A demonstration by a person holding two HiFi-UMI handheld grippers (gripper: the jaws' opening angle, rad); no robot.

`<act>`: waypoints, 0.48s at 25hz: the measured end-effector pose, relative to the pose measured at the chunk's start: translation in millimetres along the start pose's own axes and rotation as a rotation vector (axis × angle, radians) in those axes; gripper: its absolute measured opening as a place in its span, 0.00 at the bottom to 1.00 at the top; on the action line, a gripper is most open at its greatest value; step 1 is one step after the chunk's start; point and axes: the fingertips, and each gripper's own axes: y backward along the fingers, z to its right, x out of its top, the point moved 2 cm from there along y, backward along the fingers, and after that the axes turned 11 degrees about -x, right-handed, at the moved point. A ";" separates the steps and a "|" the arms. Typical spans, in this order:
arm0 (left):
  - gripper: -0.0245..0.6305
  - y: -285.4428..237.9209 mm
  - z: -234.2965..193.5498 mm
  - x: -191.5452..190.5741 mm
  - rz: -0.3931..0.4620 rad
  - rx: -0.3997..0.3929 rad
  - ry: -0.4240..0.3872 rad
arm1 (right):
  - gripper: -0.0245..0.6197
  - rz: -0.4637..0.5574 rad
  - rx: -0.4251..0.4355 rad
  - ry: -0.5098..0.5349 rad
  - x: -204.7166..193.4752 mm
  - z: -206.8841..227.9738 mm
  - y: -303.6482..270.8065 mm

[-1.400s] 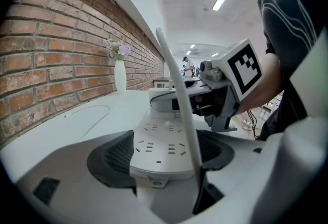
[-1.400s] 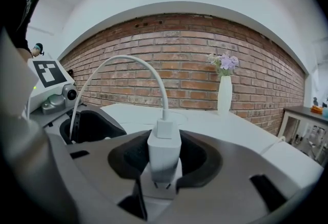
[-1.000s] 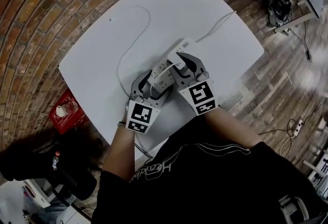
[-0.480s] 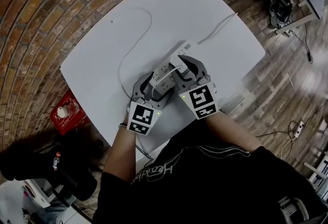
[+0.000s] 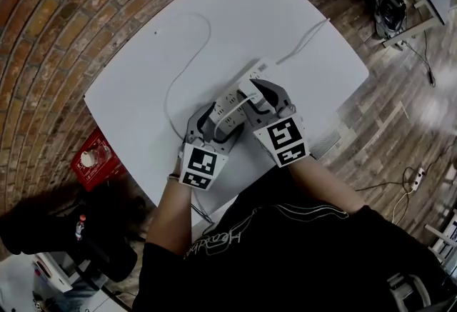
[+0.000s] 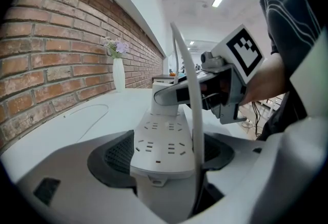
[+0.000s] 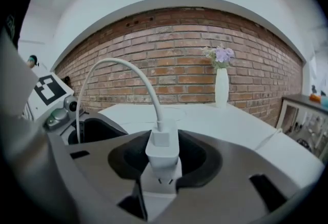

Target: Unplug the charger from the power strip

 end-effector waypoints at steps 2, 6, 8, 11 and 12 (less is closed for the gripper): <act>0.57 -0.2 0.5 0.7 -0.001 0.000 -0.001 | 0.23 -0.001 -0.017 0.064 1.4 -4.4 2.1; 0.57 0.2 1.2 0.5 0.002 -0.005 -0.005 | 0.22 0.020 -0.024 0.096 3.1 -6.8 5.4; 0.57 0.7 0.5 -0.6 0.001 -0.003 -0.007 | 0.23 0.017 0.004 0.022 0.6 -3.3 4.3; 0.57 -0.9 1.5 -0.1 -0.007 -0.007 -0.008 | 0.23 -0.008 0.013 -0.055 -4.6 5.1 3.0; 0.57 -1.3 2.1 0.4 -0.006 -0.008 -0.007 | 0.23 -0.011 0.004 -0.035 -3.9 5.0 3.8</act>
